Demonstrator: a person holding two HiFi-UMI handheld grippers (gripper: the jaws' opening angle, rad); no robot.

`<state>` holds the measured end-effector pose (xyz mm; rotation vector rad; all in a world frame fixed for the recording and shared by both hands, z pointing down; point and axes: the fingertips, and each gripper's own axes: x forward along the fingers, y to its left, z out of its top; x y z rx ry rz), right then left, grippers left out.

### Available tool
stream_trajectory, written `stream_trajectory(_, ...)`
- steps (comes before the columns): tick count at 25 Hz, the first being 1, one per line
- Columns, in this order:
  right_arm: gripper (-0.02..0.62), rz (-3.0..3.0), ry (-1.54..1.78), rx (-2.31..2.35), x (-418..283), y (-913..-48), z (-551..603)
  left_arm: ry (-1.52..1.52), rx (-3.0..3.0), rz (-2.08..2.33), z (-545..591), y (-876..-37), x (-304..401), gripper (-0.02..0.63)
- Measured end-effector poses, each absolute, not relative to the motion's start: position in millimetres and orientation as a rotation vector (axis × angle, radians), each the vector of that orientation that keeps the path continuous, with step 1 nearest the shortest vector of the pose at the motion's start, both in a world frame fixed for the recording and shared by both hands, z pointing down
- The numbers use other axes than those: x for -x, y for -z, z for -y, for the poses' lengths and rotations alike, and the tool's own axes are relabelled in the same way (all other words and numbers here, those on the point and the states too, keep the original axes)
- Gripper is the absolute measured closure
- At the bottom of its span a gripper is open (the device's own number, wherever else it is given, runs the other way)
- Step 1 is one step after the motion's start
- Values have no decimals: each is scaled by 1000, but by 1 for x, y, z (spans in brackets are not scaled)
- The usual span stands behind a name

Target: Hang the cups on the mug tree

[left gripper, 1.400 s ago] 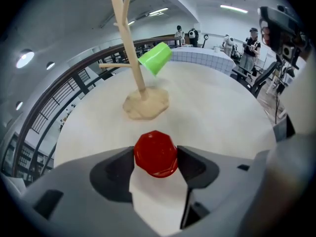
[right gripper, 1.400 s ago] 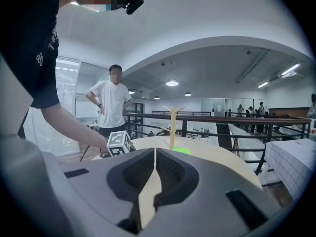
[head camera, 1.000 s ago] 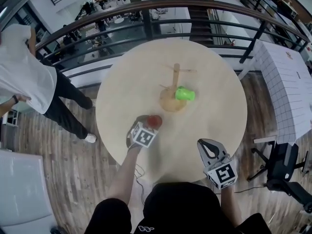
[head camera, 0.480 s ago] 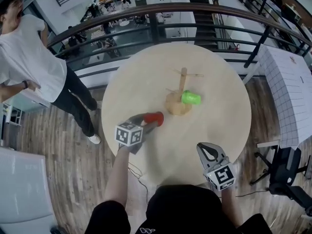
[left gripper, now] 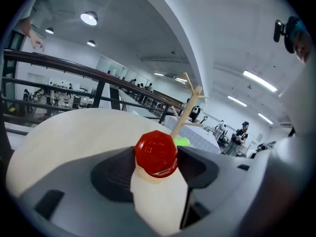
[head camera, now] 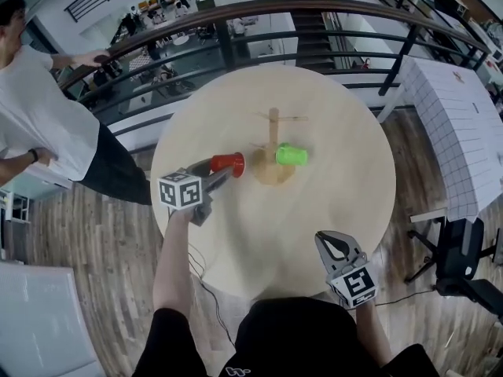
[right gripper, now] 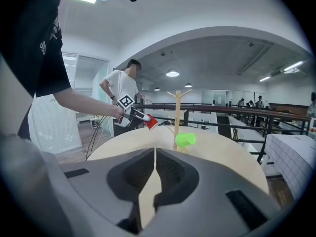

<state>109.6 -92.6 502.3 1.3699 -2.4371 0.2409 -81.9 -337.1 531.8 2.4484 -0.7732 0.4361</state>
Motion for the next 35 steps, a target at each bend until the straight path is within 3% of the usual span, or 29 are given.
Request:
stream_trajectory(12, 577, 2359, -314, -1460, -130, -513, 91, -475, -2441, 652, 388, -529, 51, 345)
stream_trajectory(32, 577, 2309, -358, -1501, -146, -527, 97, -598, -2380, 504, 380, -584, -6, 345)
stream_trajectory(35, 577, 2320, -345, -1487, -142, -526, 98, -588, -2364, 533, 380, -585, 2, 309)
